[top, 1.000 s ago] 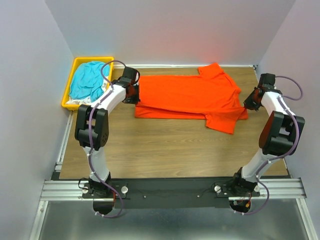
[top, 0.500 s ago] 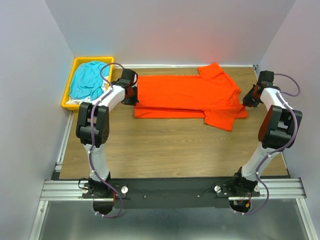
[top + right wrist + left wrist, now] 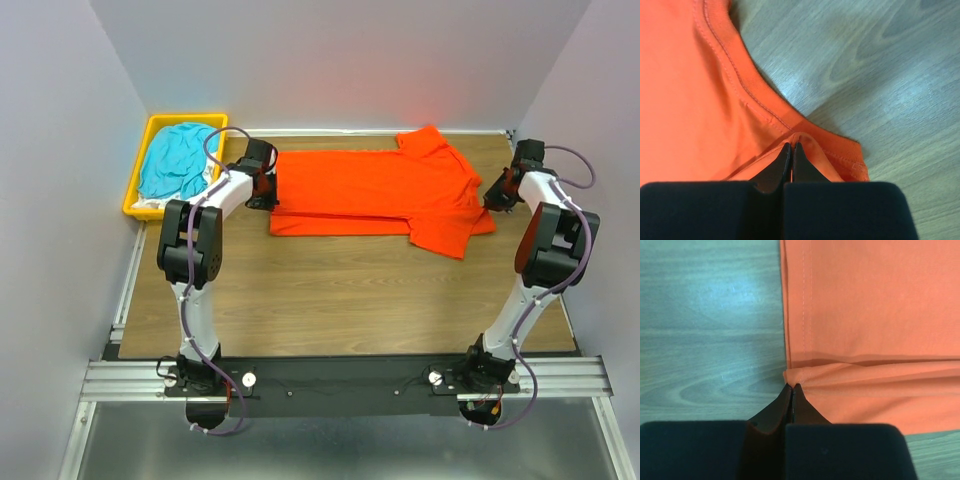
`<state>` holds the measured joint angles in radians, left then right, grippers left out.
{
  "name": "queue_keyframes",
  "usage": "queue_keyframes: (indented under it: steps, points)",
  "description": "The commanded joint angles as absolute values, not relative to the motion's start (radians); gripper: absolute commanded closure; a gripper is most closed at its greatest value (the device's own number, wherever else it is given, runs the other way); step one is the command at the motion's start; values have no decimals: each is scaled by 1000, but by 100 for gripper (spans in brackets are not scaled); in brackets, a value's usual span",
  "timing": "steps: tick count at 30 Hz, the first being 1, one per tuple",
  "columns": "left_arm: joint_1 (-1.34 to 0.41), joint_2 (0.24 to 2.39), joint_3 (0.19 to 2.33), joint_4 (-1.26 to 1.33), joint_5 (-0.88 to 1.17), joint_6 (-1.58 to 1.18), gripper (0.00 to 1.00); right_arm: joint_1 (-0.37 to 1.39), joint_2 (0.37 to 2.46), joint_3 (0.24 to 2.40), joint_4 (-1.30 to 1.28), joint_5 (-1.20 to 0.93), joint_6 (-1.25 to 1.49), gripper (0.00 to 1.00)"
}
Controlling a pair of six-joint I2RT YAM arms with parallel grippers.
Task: Fold and stack the t-shirts
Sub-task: Fold the tshirt
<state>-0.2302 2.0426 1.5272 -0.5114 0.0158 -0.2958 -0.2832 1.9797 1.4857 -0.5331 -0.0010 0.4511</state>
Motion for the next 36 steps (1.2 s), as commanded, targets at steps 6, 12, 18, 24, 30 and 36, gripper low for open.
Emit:
queue_keyframes:
  steps: [6, 12, 18, 24, 30, 36]
  points:
    - [-218, 2066, 1565, -466, 8, -279, 100, -293, 2026, 1503, -509, 28, 434, 99]
    - [-215, 2082, 1551, -440, -21, -295, 100, -293, 2039, 1500, -494, 37, 429, 99]
    - [-216, 2077, 1539, -416, -41, -301, 93, -293, 2048, 1499, -483, 18, 430, 97]
    - [-216, 2040, 1532, -422, -43, -299, 76, -291, 2008, 1500, -485, -34, 403, 70]
    - [-221, 1927, 1480, -399, -87, -314, 38, -279, 1889, 1456, -491, -20, 382, 47]
    - [-241, 1804, 1407, -379, -138, -328, 33, -212, 1712, 1310, -495, 69, 371, 42]
